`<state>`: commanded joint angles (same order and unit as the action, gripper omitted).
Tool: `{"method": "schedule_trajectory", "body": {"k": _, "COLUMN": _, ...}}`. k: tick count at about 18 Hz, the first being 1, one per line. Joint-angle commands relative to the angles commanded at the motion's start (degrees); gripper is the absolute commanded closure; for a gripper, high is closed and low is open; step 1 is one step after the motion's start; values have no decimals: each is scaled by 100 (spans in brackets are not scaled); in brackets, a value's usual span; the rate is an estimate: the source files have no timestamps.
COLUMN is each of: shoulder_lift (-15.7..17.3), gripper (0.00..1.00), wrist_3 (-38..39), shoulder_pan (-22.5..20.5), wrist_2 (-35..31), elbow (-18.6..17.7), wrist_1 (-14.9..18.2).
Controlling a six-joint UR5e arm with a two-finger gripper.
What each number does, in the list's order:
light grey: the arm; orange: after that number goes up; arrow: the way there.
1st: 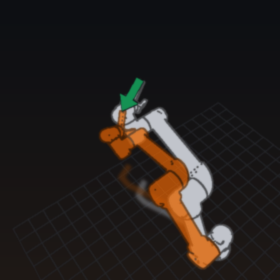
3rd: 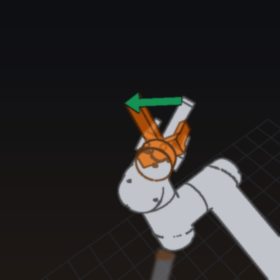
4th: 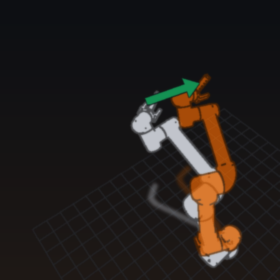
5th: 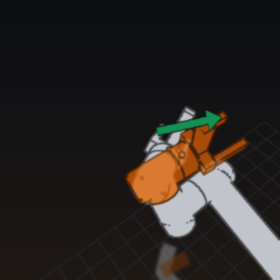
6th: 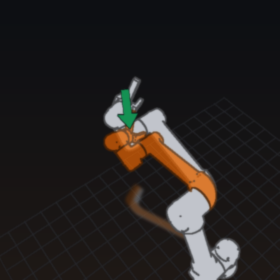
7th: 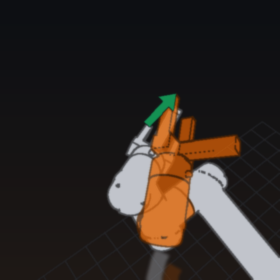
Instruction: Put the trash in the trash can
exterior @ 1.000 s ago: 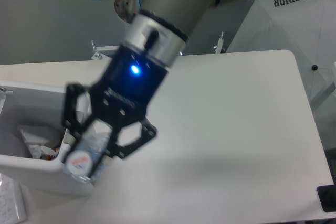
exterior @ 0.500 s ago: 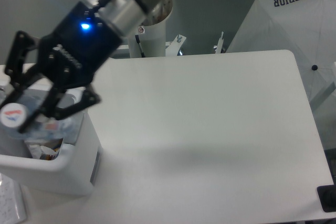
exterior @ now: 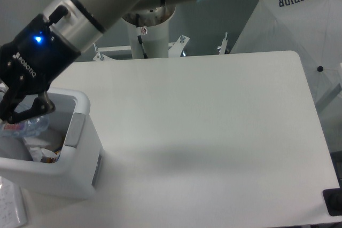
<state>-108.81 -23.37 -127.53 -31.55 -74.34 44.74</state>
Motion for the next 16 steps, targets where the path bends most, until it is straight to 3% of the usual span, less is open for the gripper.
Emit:
{"method": "schedule_trajectory", "body": {"k": 2, "shoulder_lift": 0, "gripper": 90, "wrist_3": -263, "shoulder_pan": 0, "wrist_2": 0, "elbow": -193, "wrist_1": 0}}
{"method": "schedule_trajectory", "body": {"k": 4, "shoulder_lift": 0, "gripper": 74, "wrist_3": -509, "shoulder_pan": 0, "wrist_2": -9, "elbow": -404, "wrist_1": 0}}
{"method": "schedule_trajectory", "body": {"k": 5, "shoulder_lift": 0, "gripper": 33, "wrist_3": -658, "shoulder_pan": 0, "wrist_2": -9, "elbow": -553, "wrist_1": 0}}
{"method": "schedule_trajectory", "body": {"k": 6, "shoulder_lift": 17, "gripper": 6, "wrist_3": -773, "shoulder_pan": -9, "wrist_2": -17, "elbow": -677, "wrist_1": 0}}
{"method": "schedule_trajectory", "body": {"k": 7, "shoulder_lift": 44, "gripper": 1, "wrist_3": -826, "shoulder_pan": -9, "wrist_2": -35, "elbow": -765, "wrist_1": 0}}
{"method": "schedule_trajectory", "body": {"k": 12, "shoulder_lift": 202, "gripper": 0, "wrist_3": -836, "shoulder_pan": -88, "wrist_2": -70, "elbow": -985, "wrist_1": 9}}
{"method": "schedule_trajectory", "body": {"k": 16, "shoulder_lift": 439, "gripper": 0, "wrist_3": -836, "shoulder_pan": -657, "wrist_2": -70, "elbow": -951, "wrist_1": 9}}
